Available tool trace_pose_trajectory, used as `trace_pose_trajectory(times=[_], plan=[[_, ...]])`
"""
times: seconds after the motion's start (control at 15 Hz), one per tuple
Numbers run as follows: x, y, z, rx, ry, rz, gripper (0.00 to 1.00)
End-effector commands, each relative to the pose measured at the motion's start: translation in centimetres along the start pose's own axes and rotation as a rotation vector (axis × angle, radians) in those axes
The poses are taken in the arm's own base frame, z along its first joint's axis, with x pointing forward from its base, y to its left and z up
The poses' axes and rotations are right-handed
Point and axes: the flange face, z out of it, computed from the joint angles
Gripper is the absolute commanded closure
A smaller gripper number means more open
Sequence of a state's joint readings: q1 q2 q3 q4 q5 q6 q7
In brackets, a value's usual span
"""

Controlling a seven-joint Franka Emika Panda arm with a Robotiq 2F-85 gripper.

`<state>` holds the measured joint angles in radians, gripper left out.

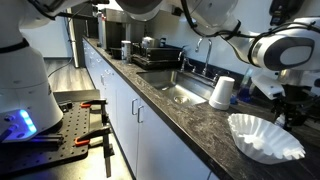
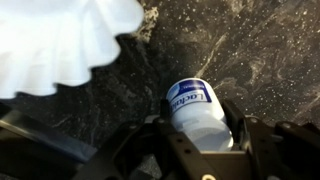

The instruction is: Pick up the bottle and put it on the bowl

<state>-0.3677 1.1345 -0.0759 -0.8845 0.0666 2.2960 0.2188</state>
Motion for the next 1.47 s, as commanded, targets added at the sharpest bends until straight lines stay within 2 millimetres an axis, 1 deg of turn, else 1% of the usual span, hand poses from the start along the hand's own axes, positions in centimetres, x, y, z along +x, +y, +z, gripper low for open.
trace_pose_trajectory(times=[0.0,0.2,0.33,0.73,1.0,1.07,1.27,1.4], plan=[[1.1,0.0,-1.5,0.036,0.011,-0.018,0.71],[2.0,-0.3,-3.8,0.05,0.055,-0.047,0.71],[2.5,-0.3,-5.7,0.047,0.065,-0.086,0.71],[2.9,0.4,-12.2,0.033,0.033,-0.159,0.71],[1.7,2.0,-14.3,0.011,-0.018,-0.174,0.71],[1.0,1.7,-14.8,0.009,-0.034,-0.175,0.71],[-0.6,2.1,-17.1,-0.005,-0.073,-0.171,0.71],[-1.8,2.5,-18.2,-0.019,-0.106,-0.175,0.71]])
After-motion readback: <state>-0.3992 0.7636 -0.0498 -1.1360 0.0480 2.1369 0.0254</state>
